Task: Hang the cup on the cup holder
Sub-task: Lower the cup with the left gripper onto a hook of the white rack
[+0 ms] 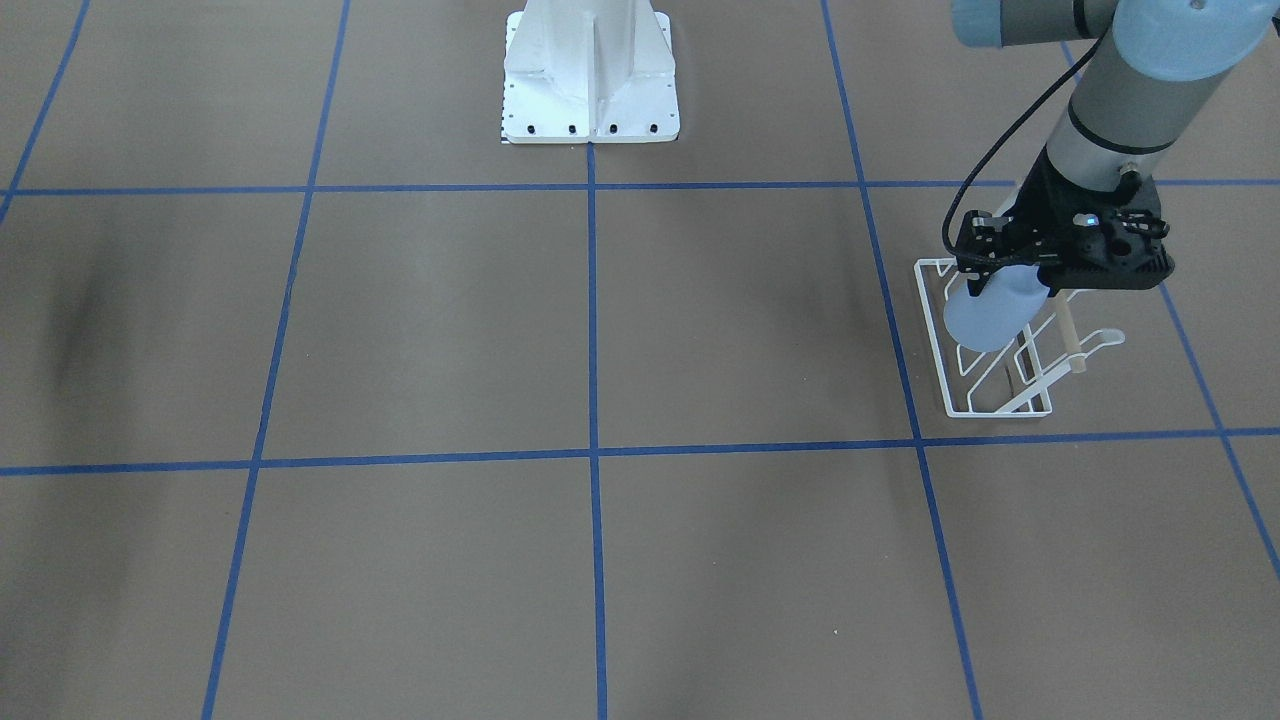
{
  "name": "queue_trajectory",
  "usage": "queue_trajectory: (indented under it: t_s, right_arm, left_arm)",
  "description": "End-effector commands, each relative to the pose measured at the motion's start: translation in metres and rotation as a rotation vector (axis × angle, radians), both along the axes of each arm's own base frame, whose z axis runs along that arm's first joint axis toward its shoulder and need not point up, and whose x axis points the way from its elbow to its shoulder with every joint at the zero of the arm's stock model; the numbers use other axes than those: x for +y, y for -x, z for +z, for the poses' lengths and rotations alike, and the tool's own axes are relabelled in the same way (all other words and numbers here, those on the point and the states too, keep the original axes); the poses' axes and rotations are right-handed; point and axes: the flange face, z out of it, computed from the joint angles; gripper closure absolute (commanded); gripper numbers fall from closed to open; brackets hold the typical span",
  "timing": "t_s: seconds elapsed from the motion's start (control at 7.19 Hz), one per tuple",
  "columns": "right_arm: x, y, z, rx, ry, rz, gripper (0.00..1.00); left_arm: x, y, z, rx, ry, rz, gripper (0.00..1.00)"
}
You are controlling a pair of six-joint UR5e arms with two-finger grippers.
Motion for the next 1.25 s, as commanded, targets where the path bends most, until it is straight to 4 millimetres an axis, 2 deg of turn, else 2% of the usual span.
queue_trajectory:
  t_s: [0.0,0.14,0.42,1.11]
  right_arm:
    - [0.001,0.0,0.0,-0.002,-0.003,0.0,0.0]
    - [0.001,0.0,0.002,-0.001,0.0,0.0,0.0]
    - [0.001,0.001,0.004,-0.001,0.001,-0.002,0.0]
    - [0.001,0.004,0.004,-0.001,0.002,-0.007,0.0]
  left_arm:
    - [-0.005,-0.003,0.009,-0.004,0.007,0.0,1.0]
    - [-0.005,-0.003,0.011,-0.005,0.012,0.001,1.0]
    - [-0.003,-0.003,0.029,-0.001,0.025,0.007,1.0]
    - [-0.016,-0.014,0.057,0.001,0.032,0.003,1.0]
